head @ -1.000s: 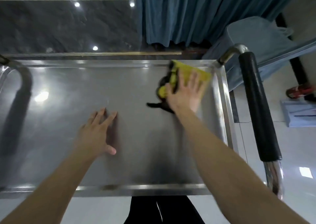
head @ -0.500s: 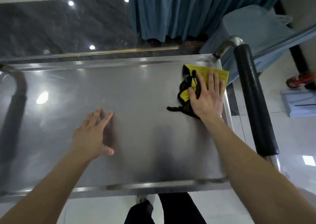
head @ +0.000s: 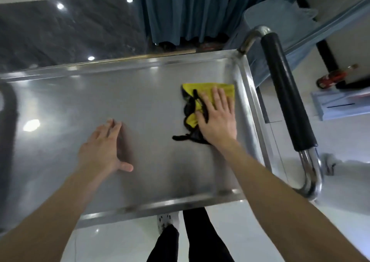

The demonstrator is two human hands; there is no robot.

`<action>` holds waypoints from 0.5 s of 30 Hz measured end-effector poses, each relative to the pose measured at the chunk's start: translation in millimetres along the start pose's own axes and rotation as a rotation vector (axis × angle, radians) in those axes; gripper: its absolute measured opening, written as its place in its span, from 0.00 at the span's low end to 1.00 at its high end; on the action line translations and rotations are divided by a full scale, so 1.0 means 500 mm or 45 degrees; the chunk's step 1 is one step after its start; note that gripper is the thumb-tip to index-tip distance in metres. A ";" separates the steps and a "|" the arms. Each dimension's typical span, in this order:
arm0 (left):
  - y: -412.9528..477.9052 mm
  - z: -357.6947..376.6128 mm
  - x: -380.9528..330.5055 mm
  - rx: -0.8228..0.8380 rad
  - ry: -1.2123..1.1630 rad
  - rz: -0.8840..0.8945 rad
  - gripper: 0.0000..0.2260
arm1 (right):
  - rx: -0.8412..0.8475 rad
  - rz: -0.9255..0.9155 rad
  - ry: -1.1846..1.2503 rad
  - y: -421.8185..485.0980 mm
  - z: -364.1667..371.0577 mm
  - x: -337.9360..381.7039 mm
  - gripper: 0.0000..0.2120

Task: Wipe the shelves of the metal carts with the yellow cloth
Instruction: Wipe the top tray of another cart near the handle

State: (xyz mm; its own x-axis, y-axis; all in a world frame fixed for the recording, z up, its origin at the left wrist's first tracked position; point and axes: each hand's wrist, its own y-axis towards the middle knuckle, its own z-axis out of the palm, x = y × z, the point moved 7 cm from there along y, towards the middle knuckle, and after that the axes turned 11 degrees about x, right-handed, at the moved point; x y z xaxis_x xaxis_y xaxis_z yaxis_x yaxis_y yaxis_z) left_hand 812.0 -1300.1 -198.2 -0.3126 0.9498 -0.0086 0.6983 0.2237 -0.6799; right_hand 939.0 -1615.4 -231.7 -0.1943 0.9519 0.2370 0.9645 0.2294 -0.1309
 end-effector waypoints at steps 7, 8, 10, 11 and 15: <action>-0.010 -0.006 0.000 -0.044 0.074 0.028 0.70 | -0.079 0.527 -0.035 -0.041 0.004 -0.024 0.34; -0.009 -0.005 0.004 -0.049 0.081 0.028 0.70 | -0.070 0.389 -0.017 -0.037 0.030 0.077 0.34; -0.009 -0.008 0.004 -0.064 0.105 0.039 0.70 | 0.011 -0.007 0.009 -0.035 0.086 0.284 0.34; -0.010 -0.009 0.003 -0.082 0.114 0.041 0.69 | 0.064 -0.174 0.015 -0.042 0.104 0.363 0.34; -0.014 -0.008 0.001 -0.086 0.125 0.023 0.70 | 0.063 -0.350 0.053 -0.059 0.092 0.335 0.32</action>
State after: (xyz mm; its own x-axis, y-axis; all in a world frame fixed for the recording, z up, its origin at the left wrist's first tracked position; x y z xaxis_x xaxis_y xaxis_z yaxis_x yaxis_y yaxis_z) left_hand 809.5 -1300.4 -190.6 -0.2370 0.9700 0.0537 0.7464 0.2171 -0.6291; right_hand 869.8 -1453.2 -232.3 -0.4389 0.8438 0.3089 0.8666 0.4884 -0.1026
